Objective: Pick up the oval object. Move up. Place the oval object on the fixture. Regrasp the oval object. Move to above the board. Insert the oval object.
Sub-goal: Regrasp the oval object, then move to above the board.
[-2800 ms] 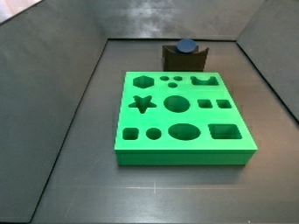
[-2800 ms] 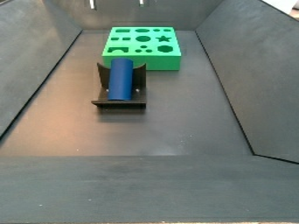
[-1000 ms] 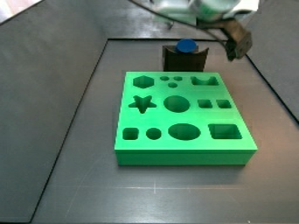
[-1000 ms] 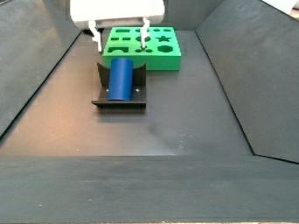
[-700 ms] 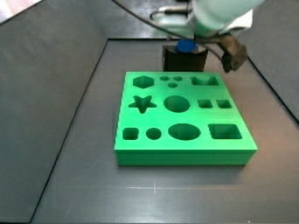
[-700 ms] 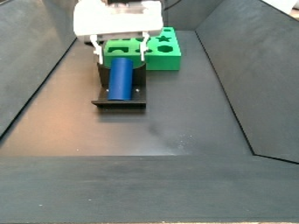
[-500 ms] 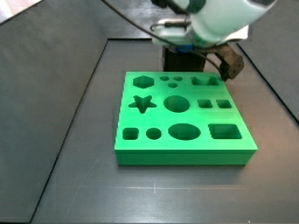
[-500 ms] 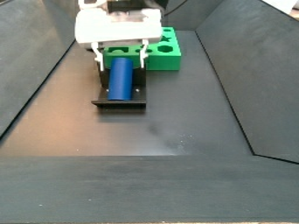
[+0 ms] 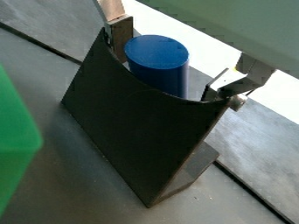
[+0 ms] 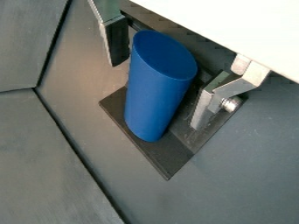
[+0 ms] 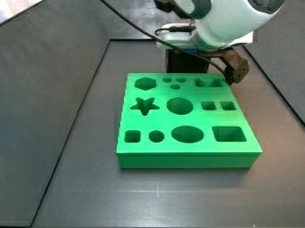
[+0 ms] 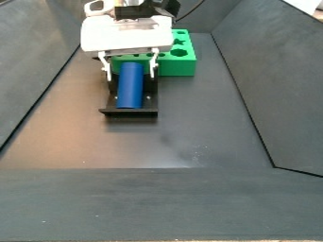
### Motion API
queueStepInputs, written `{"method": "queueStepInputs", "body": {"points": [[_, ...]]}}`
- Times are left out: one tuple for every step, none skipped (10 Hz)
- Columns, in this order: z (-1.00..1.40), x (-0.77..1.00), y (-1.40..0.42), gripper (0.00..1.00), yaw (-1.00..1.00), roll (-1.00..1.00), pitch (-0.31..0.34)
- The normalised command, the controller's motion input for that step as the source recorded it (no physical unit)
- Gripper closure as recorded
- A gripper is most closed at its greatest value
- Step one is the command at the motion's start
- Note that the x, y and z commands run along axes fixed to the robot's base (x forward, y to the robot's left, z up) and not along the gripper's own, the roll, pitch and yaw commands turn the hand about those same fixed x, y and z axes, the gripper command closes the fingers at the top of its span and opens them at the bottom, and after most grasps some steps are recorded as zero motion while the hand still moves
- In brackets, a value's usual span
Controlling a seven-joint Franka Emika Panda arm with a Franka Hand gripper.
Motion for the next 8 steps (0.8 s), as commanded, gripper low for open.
{"method": "queueStepInputs", "body": {"points": [[-0.17, 0.00, 0.00, 0.00, -0.02, 0.07, -0.029], [0.00, 0.00, 0.00, 1.00, 0.00, 0.00, 0.000], [1.00, 0.14, 0.05, 1.00, -0.18, -0.09, -0.048], [1.00, 0.13, 0.05, 1.00, -0.18, -0.10, -0.040], [1.00, 0.12, 0.05, 1.00, -0.17, -0.09, -0.020], [1.00, 0.11, 0.05, 1.00, -0.14, -0.08, 0.027], [1.00, 0.10, 0.05, 1.00, -0.12, -0.07, 0.060], [1.00, 0.09, 0.04, 1.00, -0.09, -0.06, 0.101]]}}
